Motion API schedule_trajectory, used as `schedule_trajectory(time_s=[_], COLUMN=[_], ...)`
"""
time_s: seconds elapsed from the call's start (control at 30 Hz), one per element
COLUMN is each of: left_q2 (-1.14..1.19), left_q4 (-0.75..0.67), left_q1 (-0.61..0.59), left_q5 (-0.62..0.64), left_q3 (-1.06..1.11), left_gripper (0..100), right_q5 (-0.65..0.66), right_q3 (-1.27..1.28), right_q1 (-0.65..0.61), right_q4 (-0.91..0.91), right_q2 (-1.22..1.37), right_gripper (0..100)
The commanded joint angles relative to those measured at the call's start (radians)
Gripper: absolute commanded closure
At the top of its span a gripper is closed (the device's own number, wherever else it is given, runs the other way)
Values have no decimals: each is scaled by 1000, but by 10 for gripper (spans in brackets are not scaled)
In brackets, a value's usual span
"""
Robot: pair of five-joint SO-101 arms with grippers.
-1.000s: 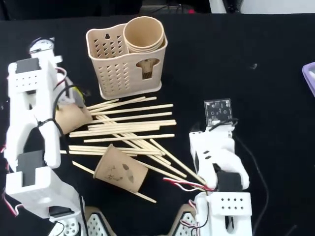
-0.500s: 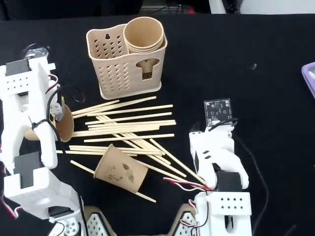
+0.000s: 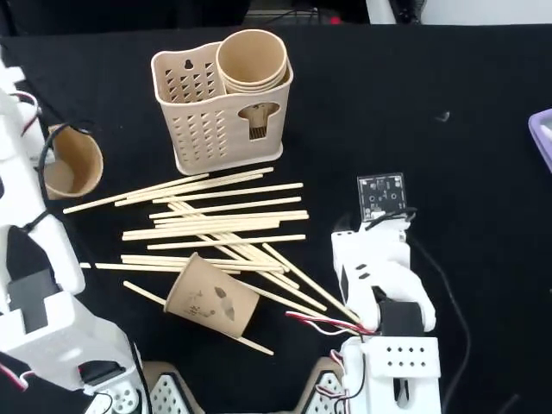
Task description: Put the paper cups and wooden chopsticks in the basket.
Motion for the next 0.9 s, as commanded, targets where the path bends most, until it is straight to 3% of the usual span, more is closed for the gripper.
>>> schedule_trajectory(time_s=[0.0, 0.17, 0.33, 0.63, 0.87], left_q2=[-17, -17, -11, -8, 0], left_q4=[6, 6, 6, -89, -153], left_q1=[1, 71, 275, 559, 783], left_q5=[97, 259, 288, 402, 430], left_q3=[-156, -467, -677, -723, -639], left_gripper=[970, 970, 971, 971, 971], right_q5=[0, -2, -2, -2, -2], right_q3=[19, 45, 47, 48, 48], right_q1=[12, 12, 12, 12, 12], right_q4=[-64, -112, -112, -112, -112], right_q2=[-13, -13, -13, -13, -13], right_gripper=[832, 832, 832, 832, 832])
